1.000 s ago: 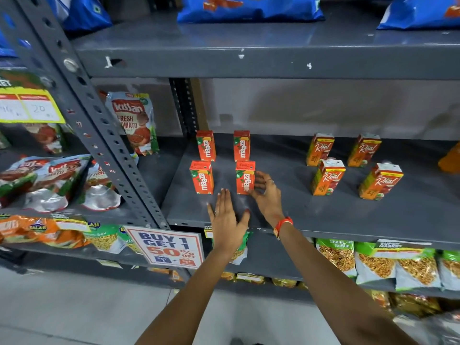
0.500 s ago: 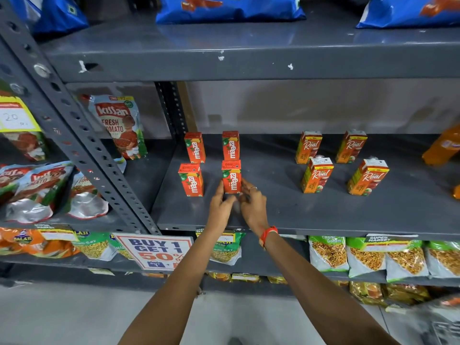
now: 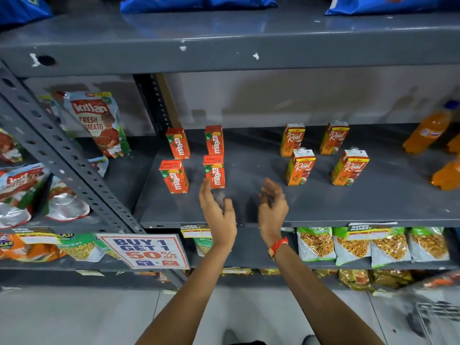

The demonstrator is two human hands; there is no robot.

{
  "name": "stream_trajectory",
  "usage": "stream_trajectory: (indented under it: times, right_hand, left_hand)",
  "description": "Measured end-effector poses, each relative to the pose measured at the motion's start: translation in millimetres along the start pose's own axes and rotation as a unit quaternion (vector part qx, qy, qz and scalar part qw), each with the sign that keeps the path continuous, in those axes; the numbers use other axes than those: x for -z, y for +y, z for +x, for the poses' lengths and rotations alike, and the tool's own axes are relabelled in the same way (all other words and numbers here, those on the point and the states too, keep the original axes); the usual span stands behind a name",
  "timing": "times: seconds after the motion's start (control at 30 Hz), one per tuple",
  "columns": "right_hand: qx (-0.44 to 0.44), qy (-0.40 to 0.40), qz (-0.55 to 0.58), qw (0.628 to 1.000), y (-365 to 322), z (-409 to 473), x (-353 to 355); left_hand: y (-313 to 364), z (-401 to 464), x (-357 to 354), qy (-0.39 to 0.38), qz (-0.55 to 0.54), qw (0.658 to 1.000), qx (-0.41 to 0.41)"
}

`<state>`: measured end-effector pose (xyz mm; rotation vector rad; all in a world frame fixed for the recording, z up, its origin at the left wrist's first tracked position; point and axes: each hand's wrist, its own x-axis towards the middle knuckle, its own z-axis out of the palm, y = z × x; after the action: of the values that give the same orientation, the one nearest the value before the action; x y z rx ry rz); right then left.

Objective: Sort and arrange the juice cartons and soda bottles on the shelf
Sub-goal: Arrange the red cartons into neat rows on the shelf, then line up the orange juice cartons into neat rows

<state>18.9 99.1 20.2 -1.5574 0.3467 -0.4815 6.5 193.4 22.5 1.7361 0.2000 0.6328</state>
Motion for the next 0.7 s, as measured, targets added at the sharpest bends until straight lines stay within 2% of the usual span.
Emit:
stream_trajectory:
  times: [0.07,0.17,0.2,0.27,0.33,0.4,0.47,0.57,0.7]
  right_hand:
    - [-0.006,0.062,0.02,0.998,-1,9,26]
    - [-0.029,0.078,0.006,0.997,-2,24,44]
    - [-0.031,0.071,-0.004,0.997,-4,33,53]
    - [-0.028,0.038,-0.045,0.998,-10,47,65]
    - [-0.022,-0.019,-0.093,0.995,-11,59,74]
    - [-0.024,-0.078,-0.128,0.988,-12,66,80]
    - [-0.028,-0.109,-0.131,0.985,-13,69,84]
    - [-0.022,-0.114,-0.13,0.985,-14,70,87]
    - [-0.015,-0.124,-0.137,0.983,-14,69,91]
  left_hand:
    - [10,-15,-17,-0.027,-0.009,0.999,-0.039]
    - [14,-20,-42,-0.123,-0.031,0.991,-0.031]
    - [19,-20,-56,-0.166,-0.046,0.985,-0.004]
    - [27,-15,-83,-0.233,-0.085,0.963,0.107]
    - [37,-10,-104,-0.255,-0.129,0.931,0.228]
    - [41,-6,-117,-0.269,-0.145,0.907,0.29]
    - [43,-7,-123,-0.296,-0.145,0.898,0.293]
    - [48,-8,-126,-0.327,-0.148,0.894,0.269]
    - [51,-7,-132,-0.333,-0.14,0.897,0.255]
